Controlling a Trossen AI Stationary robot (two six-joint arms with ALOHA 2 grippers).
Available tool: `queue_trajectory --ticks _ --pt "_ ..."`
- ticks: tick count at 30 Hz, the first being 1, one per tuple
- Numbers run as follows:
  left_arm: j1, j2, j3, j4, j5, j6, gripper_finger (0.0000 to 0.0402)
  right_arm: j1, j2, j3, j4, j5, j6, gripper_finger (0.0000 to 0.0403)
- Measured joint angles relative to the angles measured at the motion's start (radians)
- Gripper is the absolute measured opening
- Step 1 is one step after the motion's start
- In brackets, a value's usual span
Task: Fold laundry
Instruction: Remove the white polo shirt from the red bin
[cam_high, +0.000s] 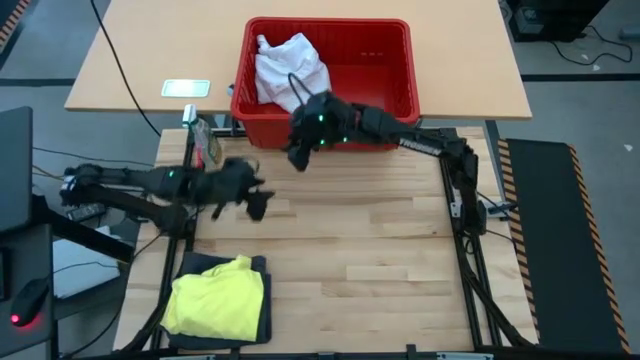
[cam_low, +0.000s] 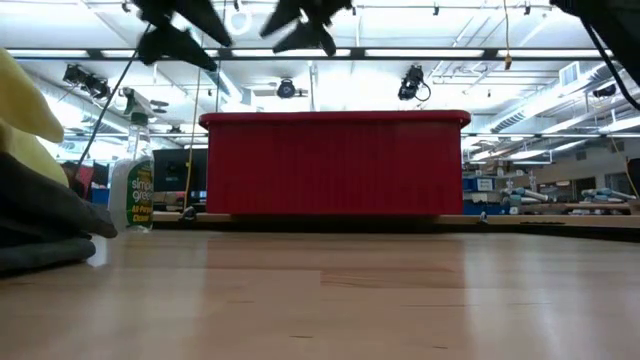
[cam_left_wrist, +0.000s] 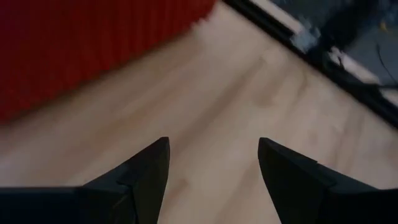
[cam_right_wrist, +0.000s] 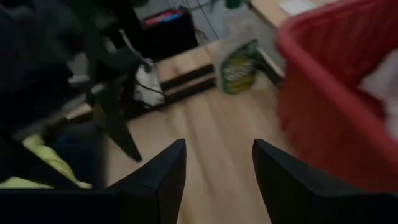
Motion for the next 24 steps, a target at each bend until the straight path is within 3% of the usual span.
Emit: queue_trajectory --ticks 5,12,19,24 --pt "0.251 0.028 0.0 0.162 0.072 0.1 0.0247 -0.124 0.0 0.0 -0.031 -0.004 -0.087 0.0181" --pt "0.501 0.092 0.001 0.41 0.147 0.201 0.0247 -0.327 0.008 -0.012 -0.026 -0.002 -0.147 0.0171" --pt "0.611 0.237 -0.001 0.454 0.138 0.226 0.0246 -0.486 0.008 -0.113 -0.028 -0.049 -0.188 0.0162" --pt "0.621 0.325 0.005 0.471 0.14 0.258 0.0246 -0.554 0.009 -0.211 -0.033 -0.162 -0.172 0.0164"
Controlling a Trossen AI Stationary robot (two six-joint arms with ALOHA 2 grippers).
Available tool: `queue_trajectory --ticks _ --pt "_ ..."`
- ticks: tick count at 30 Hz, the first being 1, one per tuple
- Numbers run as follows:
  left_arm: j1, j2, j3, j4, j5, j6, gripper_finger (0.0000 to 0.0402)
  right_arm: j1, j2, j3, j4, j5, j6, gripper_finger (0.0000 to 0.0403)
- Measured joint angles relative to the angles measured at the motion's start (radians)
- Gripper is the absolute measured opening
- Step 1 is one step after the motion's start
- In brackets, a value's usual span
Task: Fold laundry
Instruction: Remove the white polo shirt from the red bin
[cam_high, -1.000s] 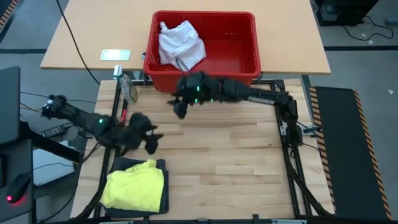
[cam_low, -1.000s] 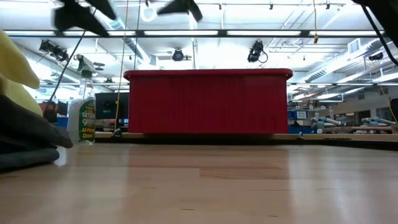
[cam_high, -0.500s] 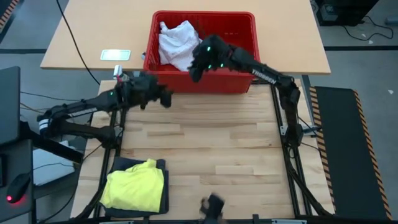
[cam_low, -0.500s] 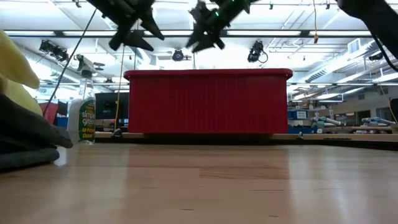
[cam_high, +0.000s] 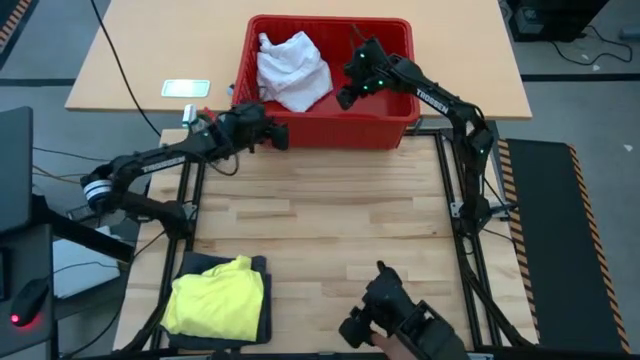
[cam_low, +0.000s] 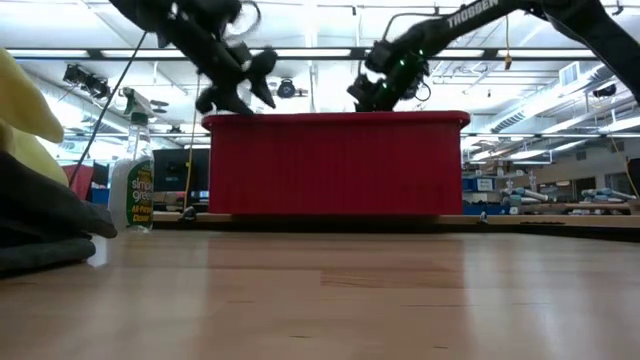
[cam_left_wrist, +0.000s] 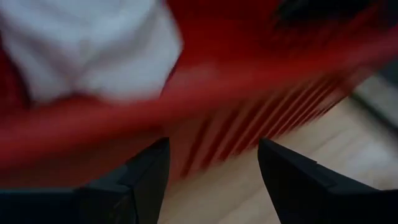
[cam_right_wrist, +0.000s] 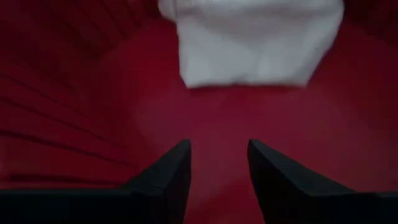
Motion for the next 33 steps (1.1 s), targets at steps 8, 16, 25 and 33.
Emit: queue_trajectory --ticks 8,16,25,33 --pt "-0.006 0.168 -0.004 -0.034 0.095 0.047 0.0246 -0.021 -0.001 -0.134 0.088 0.009 0.037 0.0175" --pt "-0.005 0.238 -0.007 -0.077 0.247 0.037 0.0246 -0.019 0.0 -0.158 0.162 0.043 0.022 0.0183" --pt "0.0 0.233 -0.006 -0.109 0.695 -0.028 0.0206 -0.023 0.0 -0.168 0.064 -0.029 0.034 0.0177" --pt "0.005 0.121 -0.006 0.035 0.742 -0.152 0.0174 -0.021 0.0 -0.335 0.102 0.111 -0.099 0.0171"
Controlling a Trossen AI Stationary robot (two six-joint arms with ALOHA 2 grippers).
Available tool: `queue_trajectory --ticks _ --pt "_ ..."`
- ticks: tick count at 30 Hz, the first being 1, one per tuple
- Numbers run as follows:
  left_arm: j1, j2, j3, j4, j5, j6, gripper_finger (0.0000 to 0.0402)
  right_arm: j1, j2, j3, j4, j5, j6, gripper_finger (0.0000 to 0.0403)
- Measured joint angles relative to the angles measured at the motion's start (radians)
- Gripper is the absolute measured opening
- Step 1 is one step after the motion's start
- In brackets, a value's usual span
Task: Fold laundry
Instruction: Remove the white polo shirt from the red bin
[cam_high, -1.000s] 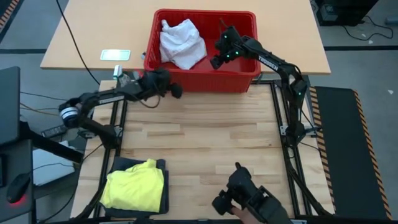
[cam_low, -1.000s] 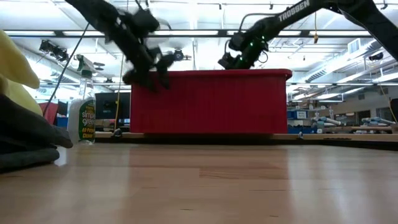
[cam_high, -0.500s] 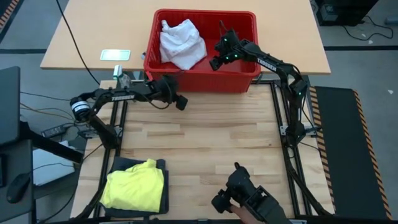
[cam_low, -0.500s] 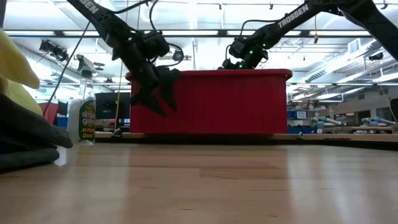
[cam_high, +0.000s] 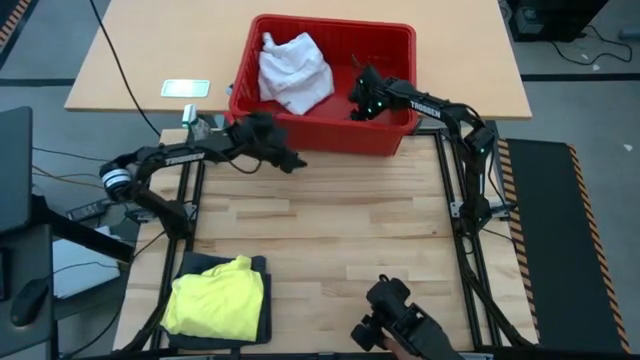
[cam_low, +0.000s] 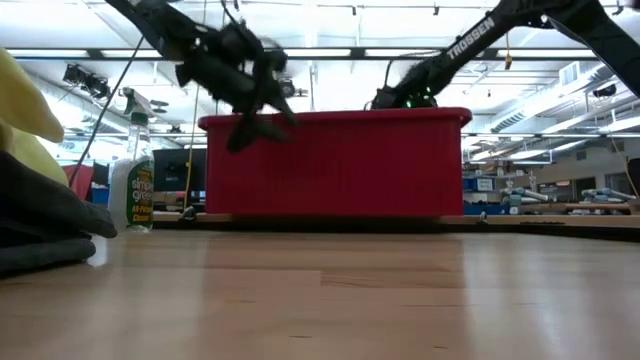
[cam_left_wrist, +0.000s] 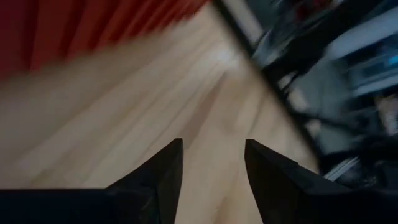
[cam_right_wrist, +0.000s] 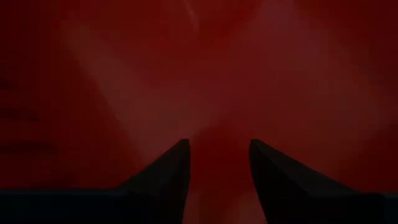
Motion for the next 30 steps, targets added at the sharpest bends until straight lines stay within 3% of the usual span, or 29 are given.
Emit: queue_trajectory --ticks 6,12,16,21,27,30 --pt "0.018 -0.149 0.001 0.176 -0.025 -0.039 0.0172 -0.003 -0.001 -0.158 0.031 0.012 -0.042 0.0169" --pt "0.054 -0.222 0.001 0.194 -0.276 0.042 0.0172 -0.003 -0.004 -0.244 0.112 0.017 -0.085 0.0169" --pt "0.084 -0.202 0.001 0.189 -0.369 0.108 0.0172 -0.002 -0.007 -0.252 0.096 0.019 -0.091 0.0169" --pt "0.083 -0.143 0.001 0.156 -0.571 0.243 0.0172 -0.003 -0.023 -0.256 0.104 0.012 -0.076 0.0169" --pt "0.091 -0.027 0.001 0.105 -0.579 0.241 0.0188 -0.004 -0.103 -0.257 0.254 -0.032 0.0 0.0169" --pt "0.092 0.026 0.007 0.112 -0.476 0.228 0.0195 -0.002 -0.115 -0.257 0.456 -0.044 0.034 0.0172"
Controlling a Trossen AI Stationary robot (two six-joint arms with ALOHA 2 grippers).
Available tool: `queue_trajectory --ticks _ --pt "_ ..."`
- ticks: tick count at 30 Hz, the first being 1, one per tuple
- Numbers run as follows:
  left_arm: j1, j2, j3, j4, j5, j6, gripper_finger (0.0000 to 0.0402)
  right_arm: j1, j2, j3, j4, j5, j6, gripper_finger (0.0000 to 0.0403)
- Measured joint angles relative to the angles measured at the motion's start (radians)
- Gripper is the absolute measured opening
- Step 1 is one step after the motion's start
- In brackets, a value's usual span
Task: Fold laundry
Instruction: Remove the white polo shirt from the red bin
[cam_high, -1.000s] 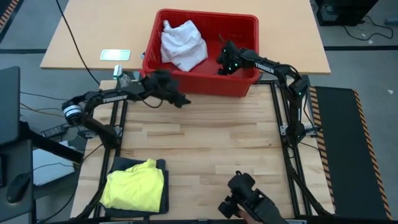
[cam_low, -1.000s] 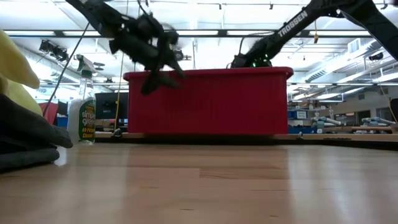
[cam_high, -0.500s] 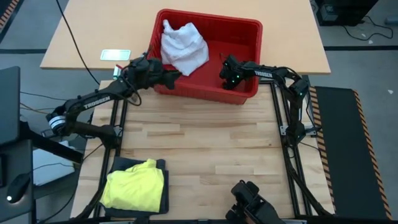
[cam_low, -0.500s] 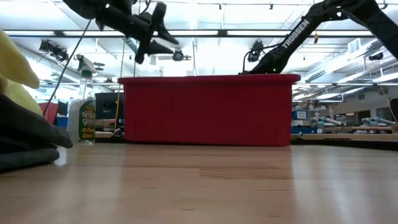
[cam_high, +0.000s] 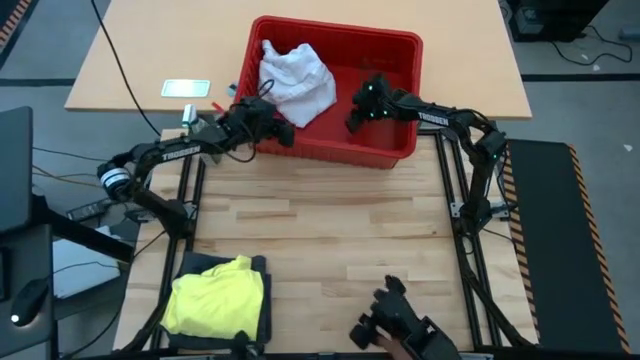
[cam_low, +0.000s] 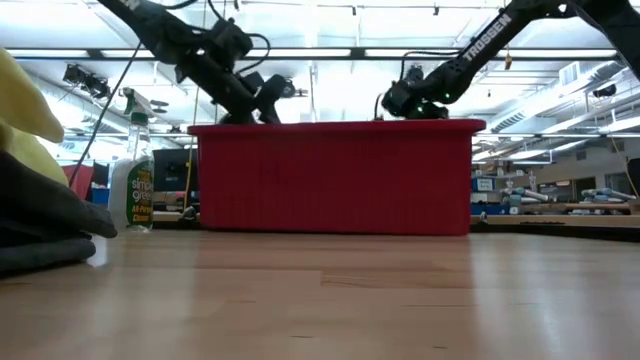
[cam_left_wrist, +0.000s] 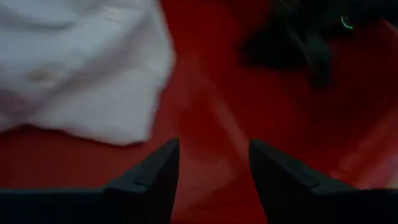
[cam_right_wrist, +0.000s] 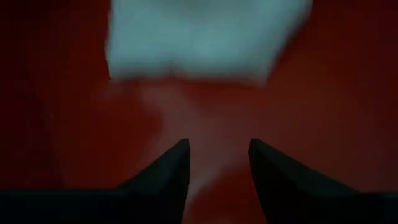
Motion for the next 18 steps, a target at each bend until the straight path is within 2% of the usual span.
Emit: queue_trajectory --ticks 3,6,9,13,18 --pt "-0.009 0.036 0.004 0.014 0.084 -0.015 0.0196 0.002 0.014 0.003 0.248 -0.004 0.009 0.0184" --pt "-0.019 0.044 0.003 0.013 0.088 -0.015 0.0197 0.002 0.062 0.004 0.425 0.001 0.016 0.0207" --pt "-0.02 0.044 0.003 0.008 0.09 -0.025 0.0197 0.002 0.124 0.042 0.482 -0.051 0.038 0.024" --pt "-0.028 0.034 -0.002 -0.016 0.168 -0.068 0.0197 0.023 0.228 0.151 0.54 -0.121 -0.003 0.0289" --pt "-0.051 0.032 -0.005 -0.022 0.191 -0.071 0.0197 0.046 0.369 0.352 0.497 -0.072 -0.063 0.0334"
